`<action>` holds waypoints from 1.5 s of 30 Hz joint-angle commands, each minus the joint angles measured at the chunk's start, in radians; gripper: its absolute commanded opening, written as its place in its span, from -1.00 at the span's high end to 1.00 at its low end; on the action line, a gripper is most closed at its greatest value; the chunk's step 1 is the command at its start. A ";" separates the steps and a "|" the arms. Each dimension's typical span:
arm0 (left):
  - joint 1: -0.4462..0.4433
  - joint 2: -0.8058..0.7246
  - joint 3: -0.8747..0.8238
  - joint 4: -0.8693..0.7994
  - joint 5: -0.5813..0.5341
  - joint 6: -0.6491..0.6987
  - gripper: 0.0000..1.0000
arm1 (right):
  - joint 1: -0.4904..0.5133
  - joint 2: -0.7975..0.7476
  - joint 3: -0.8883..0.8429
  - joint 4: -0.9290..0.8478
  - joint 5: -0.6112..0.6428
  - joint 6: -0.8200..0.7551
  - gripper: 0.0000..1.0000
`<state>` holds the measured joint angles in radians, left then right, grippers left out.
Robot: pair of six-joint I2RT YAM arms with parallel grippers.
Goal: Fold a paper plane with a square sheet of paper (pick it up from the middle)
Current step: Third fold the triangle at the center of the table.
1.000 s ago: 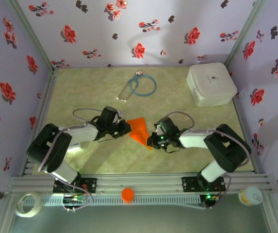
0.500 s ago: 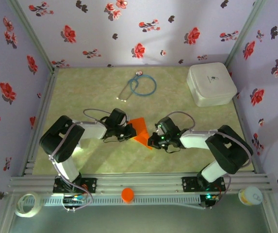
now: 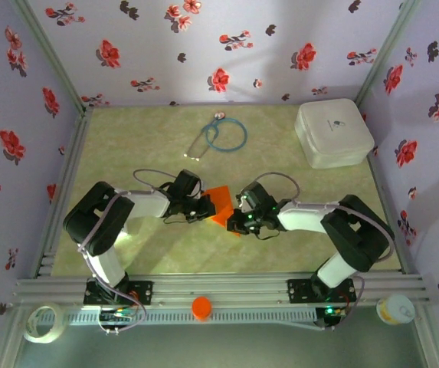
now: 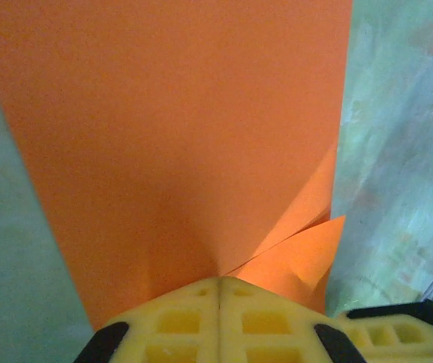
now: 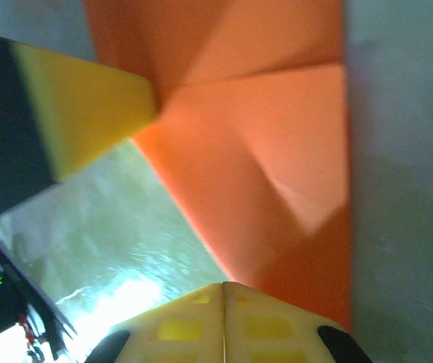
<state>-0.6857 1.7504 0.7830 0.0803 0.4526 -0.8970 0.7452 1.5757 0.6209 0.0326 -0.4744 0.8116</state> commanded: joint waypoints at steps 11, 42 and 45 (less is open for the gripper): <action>-0.005 0.029 0.011 -0.060 -0.012 0.033 0.95 | -0.053 -0.217 -0.159 -0.031 0.032 0.009 0.76; 0.098 -0.223 -0.097 -0.049 -0.047 0.000 0.42 | -0.090 -0.035 0.074 -0.069 0.096 -0.049 0.70; 0.104 -0.207 -0.099 -0.035 -0.036 -0.013 0.42 | -0.093 -0.047 0.068 -0.062 0.087 -0.052 0.81</action>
<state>-0.5922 1.5219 0.6945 0.0238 0.3878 -0.8986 0.6594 1.5520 0.6819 -0.0273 -0.3744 0.7765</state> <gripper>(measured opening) 0.289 0.106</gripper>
